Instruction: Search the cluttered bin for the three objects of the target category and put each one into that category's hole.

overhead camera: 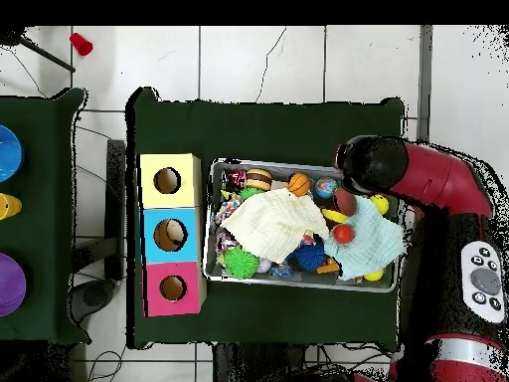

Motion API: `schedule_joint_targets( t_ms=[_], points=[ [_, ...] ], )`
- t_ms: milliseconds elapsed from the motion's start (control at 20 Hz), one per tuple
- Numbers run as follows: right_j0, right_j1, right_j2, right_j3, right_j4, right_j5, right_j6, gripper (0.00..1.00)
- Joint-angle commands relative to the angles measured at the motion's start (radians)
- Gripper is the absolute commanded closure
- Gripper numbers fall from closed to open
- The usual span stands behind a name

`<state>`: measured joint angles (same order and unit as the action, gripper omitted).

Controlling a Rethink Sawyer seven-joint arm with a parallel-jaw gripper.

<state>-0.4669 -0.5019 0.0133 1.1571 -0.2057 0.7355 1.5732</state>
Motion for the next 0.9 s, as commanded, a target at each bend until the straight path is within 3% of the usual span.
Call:
schedule_joint_targets(
  t_ms=[50, 400, 900],
  points=[
    [0.056, -0.100, -0.001, 0.179, 0.072, 0.094, 0.208, 1.00],
    [0.151, -0.179, -0.063, 0.300, 0.159, 0.084, 0.318, 1.00],
    [0.251, -0.189, -0.165, 0.412, 0.264, 0.024, 0.436, 1.00]
  ],
)
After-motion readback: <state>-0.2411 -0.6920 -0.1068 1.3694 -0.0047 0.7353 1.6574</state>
